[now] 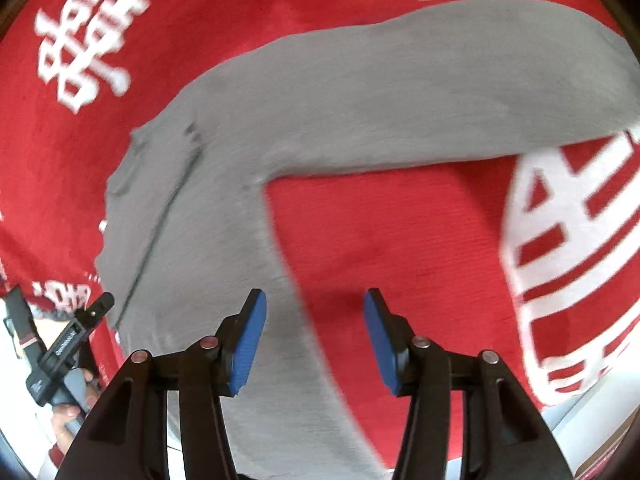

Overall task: Fold small clothes
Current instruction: 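Grasp the other sleeve cuff with the right gripper and lift it, then fold the held sleeve across the sweater back and release with the right gripper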

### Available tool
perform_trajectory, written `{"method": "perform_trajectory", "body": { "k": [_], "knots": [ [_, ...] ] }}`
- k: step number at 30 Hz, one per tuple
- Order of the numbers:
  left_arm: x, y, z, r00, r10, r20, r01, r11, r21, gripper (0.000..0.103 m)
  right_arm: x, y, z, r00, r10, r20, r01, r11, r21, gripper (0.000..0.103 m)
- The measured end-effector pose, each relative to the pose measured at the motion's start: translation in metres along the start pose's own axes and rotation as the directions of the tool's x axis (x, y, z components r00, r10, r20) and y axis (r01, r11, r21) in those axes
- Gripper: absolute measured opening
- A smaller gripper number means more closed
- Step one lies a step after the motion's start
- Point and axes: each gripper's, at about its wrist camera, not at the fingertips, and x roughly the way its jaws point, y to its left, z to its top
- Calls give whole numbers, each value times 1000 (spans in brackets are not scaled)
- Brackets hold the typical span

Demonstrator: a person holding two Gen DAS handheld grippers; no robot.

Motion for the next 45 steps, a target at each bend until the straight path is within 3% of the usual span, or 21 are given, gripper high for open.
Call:
{"method": "perform_trajectory", "body": {
  "k": [5,8,12,16,22,27,28,30,31,33,36,39,42,45],
  "knots": [
    [7,-65,5,999,-39,-12,40,996,81,90,-19,-54,19,995,12,95,-23,993,113,55],
    [9,-94,12,997,-77,-11,77,994,77,90,-34,-92,29,983,21,185,-59,978,202,55],
    [16,-133,20,994,-110,-17,111,990,85,90,-55,-136,34,949,76,307,-176,934,311,55],
    [22,-171,26,993,-119,-2,119,986,117,90,-71,-162,42,908,99,406,-251,906,342,55],
    [39,-201,31,992,-129,-11,129,981,145,90,-71,-184,62,864,172,473,-358,870,339,55],
    [38,-207,34,996,-89,31,84,985,151,90,-64,-190,82,832,269,484,-457,828,325,56],
    [36,-206,35,996,-81,47,73,986,147,90,-61,-191,85,828,289,481,-479,811,337,52],
    [38,-205,39,996,-80,51,72,987,143,90,-54,-191,91,812,344,471,-533,766,359,20],
    [40,-205,40,996,-78,43,71,987,146,90,-51,-189,95,796,376,474,-565,742,361,9],
    [44,-205,40,997,-69,31,63,985,162,90,-52,-181,102,755,431,494,-622,709,333,9],
    [53,-213,33,998,-49,28,43,978,203,90,-60,-155,114,663,539,519,-720,649,245,9],
    [59,-223,22,999,-37,26,29,961,273,92,-64,-123,126,603,629,491,-773,613,165,9],
    [53,-217,24,997,-74,3,71,962,263,92,-68,-75,140,572,706,417,-797,600,76,9],
    [30,-187,30,992,-114,60,100,973,207,92,-68,-23,146,561,758,332,-801,598,-12,9]
  ]
}}
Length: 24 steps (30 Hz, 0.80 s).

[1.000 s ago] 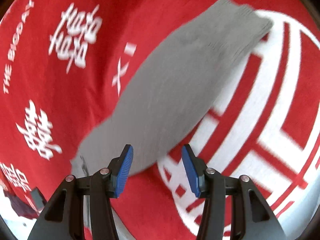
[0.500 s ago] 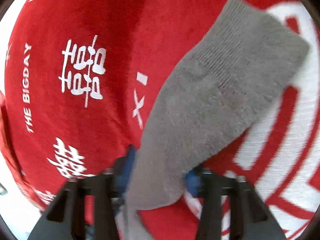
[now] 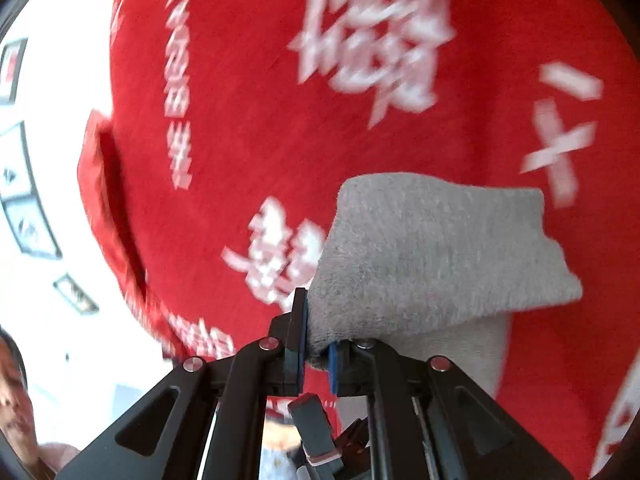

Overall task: Fold small clothes
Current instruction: 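Fold the held sleeve across the sweater back and release with the right gripper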

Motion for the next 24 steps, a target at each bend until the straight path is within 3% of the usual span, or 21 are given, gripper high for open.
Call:
{"method": "perform_trajectory", "body": {
  "k": [5,8,10,12,14,16,18,19,20,22,24],
  "knots": [
    [-35,69,-7,996,53,72,-47,996,-77,92,80,46,-33,984,2,-177,-27,990,-138,9],
    [-46,119,-21,991,115,73,-105,987,-125,92,133,62,-67,956,-55,-288,-10,976,-220,9],
    [-48,153,-31,984,168,57,-157,974,-162,92,169,66,-95,925,-120,-359,17,961,-277,9],
    [-46,183,-40,976,214,36,-202,956,-214,92,200,62,-124,884,-213,-416,62,935,-348,9],
    [-47,210,-52,969,246,16,-233,936,-264,92,230,53,-154,823,-334,-460,118,892,-437,11],
    [-43,234,-64,964,265,-10,-255,916,-310,92,256,39,-186,736,-484,-474,185,817,-546,12],
    [-33,248,-73,962,269,-49,-269,902,-336,92,270,24,-207,667,-576,-473,225,760,-609,15],
    [-32,260,-87,961,266,-68,-273,897,-348,92,274,18,-214,640,-609,-468,251,741,-623,25],
    [-30,267,-93,962,260,-85,-273,893,-359,92,275,15,-216,638,-616,-462,269,740,-616,38],
    [-28,274,-100,971,226,-78,-238,893,-381,92,270,17,-209,676,-582,-452,291,775,-561,52],
    [-31,275,-103,974,218,-67,-227,899,-374,92,264,16,-197,709,-561,-427,333,800,-499,53]
  ]
}}
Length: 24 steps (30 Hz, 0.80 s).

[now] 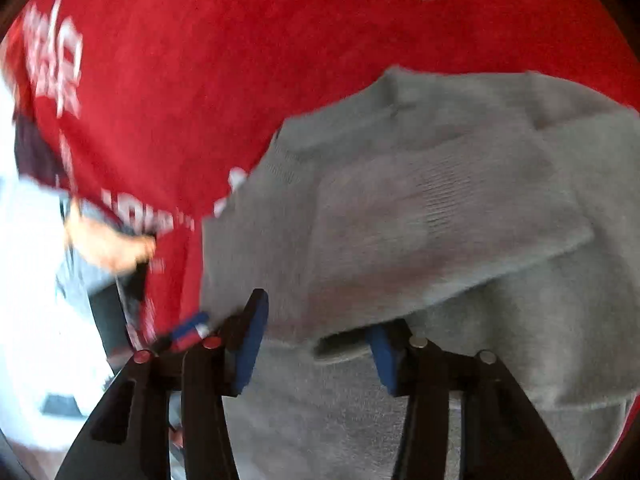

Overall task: Fold small clothes
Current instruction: 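Fold the held sleeve across the sweater back and release with the right gripper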

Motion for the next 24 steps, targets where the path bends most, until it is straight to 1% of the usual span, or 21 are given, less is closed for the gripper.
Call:
{"method": "perform_trajectory", "body": {
  "k": [1,2,3,4,5,6,7,8,9,10,11,12,13,14,15,16,18,19,20,22,24],
  "knots": [
    [-3,0,-1,1000,-2,0,2,1000,3,92,-3,-9,4,1000,10,16,-11,998,64,51],
    [-4,1,-1,1000,-14,-2,14,1000,-4,92,-4,-16,8,1000,17,25,-20,992,125,35],
    [-5,1,3,1000,-30,-2,30,999,-15,92,-5,-24,11,999,32,34,-38,981,191,22],
    [-8,4,4,999,-50,2,50,998,-33,92,-6,-26,13,997,50,56,-61,972,229,10],
    [-11,8,4,998,-65,11,66,997,-50,92,-9,-20,16,996,37,79,-54,974,219,10],
    [-13,13,4,997,-76,19,77,995,-62,92,-11,-9,20,995,8,98,-24,985,168,10],
    [-13,19,7,996,-81,24,82,994,-68,92,-9,11,21,994,-29,103,21,997,77,10],
    [-15,25,8,996,-80,31,82,994,-73,92,-4,31,22,994,-58,96,59,998,-7,10],
    [-17,29,9,997,-75,35,78,994,-76,92,5,53,20,993,-90,82,98,990,-104,10],
    [-18,36,9,997,-66,40,69,994,-80,92,15,70,14,989,-131,65,142,966,-215,14],
    [-19,42,9,997,-58,42,61,994,-86,92,27,82,9,983,-175,48,181,937,-299,14],
    [-18,51,10,998,-43,43,47,994,-95,92,39,96,2,973,-230,32,225,898,-377,15],
    [-18,59,10,999,-28,43,32,994,-104,92,54,106,-6,959,-282,13,257,856,-448,22],
    [-17,66,9,999,-16,38,20,993,-112,92,66,110,-14,947,-321,-9,275,826,-493,39],
    [-16,73,7,999,-7,32,11,993,-118,92,77,113,-21,937,-348,-39,278,805,-524,48],
    [-15,78,8,1000,1,27,3,992,-122,92,84,115,-28,933,-352,-68,264,802,-536,53],
    [-16,87,5,1000,10,25,-7,992,-130,92,83,116,-36,936,-343,-75,252,805,-536,53],
    [-17,90,4,1000,11,26,-7,991,-131,92,77,116,-37,940,-334,-74,248,814,-525,53],
    [-20,89,3,1000,8,26,-5,991,-131,92,71,114,-37,944,-321,-75,241,828,-506,53],
    [-25,89,5,1000,-6,30,10,991,-130,92,50,100,-35,957,-277,-85,215,876,-432,53],
    [-29,87,8,999,-24,40,29,991,-128,92,30,83,-35,961,-265,-79,221,908,-356,53]
  ]
}}
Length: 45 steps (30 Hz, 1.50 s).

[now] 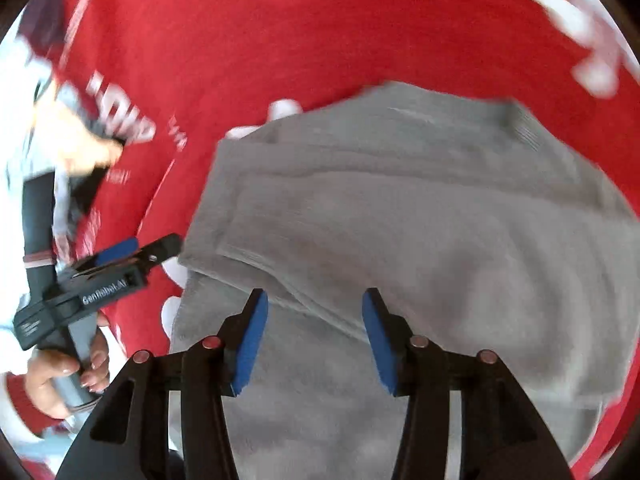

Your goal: Fold small clothes

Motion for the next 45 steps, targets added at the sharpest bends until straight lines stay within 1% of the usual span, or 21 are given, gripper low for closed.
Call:
{"method": "perform_trajectory", "body": {
  "k": [3,5,7,8,10,12,13,14,15,18,19,21,22,24,25,27,30,32,36,41,45],
  "knots": [
    [-8,-14,6,999,-44,16,43,999,17,92,-34,-52,-18,999,-33,22,28,981,193,53],
    [-7,-28,10,997,-81,12,81,996,42,92,-52,-96,-40,999,-37,38,21,934,357,53],
    [-3,-46,12,993,-114,-7,115,991,75,92,-68,-138,-66,997,-30,67,-10,851,525,53],
    [0,-57,12,992,-122,-21,124,988,92,92,-73,-154,-76,996,-27,82,-26,812,583,53],
    [7,-76,13,991,-129,-43,134,984,117,92,-79,-182,-91,994,-27,110,-54,736,674,53],
    [16,-90,13,988,-138,-63,145,982,120,92,-78,-198,-97,990,-9,140,-96,687,721,52],
    [20,-94,12,989,-130,-73,138,983,118,92,-76,-205,-98,986,8,164,-128,661,740,43],
    [25,-98,12,990,-116,-83,126,985,120,92,-76,-211,-97,983,14,185,-150,644,750,15],
    [28,-101,11,991,-101,-91,112,986,126,92,-76,-212,-95,982,7,191,-150,643,751,7],
    [40,-102,6,991,-63,-120,80,987,140,92,-86,-211,-86,977,-29,211,-133,689,713,7],
    [45,-101,4,988,-61,-140,81,986,144,92,-89,-213,-85,979,-38,200,-115,708,697,7],
    [45,-101,0,990,-64,-126,84,983,161,93,-88,-214,-85,986,-68,154,-55,733,678,8],
    [45,-103,-1,991,-58,-124,79,982,173,93,-85,-217,-88,989,-81,120,-20,744,668,7],
    [44,-104,-1,990,-50,-131,73,982,177,93,-84,-219,-95,990,-68,124,-33,744,667,8],
    [43,-104,0,989,-50,-138,73,983,170,93,-88,-219,-98,990,-65,126,-35,744,667,11],
    [41,-105,1,988,-51,-148,75,984,162,93,-92,-215,-100,991,-75,110,-16,753,658,14],
    [37,-107,0,986,-51,-158,77,983,164,93,-94,-200,-98,993,-86,75,21,786,618,25],
    [32,-108,0,985,-55,-165,82,983,166,93,-95,-189,-98,994,-102,45,58,817,573,44],
    [24,-111,-5,984,-53,-173,85,979,184,93,-90,-169,-96,992,-125,13,100,847,522,46],
    [14,-120,-10,982,-57,-180,95,973,210,93,-89,-153,-98,994,-110,4,93,858,506,50],
    [4,-125,-19,980,-63,-191,106,969,225,93,-83,-139,-96,995,-97,-13,91,869,486,50]
  ]
}}
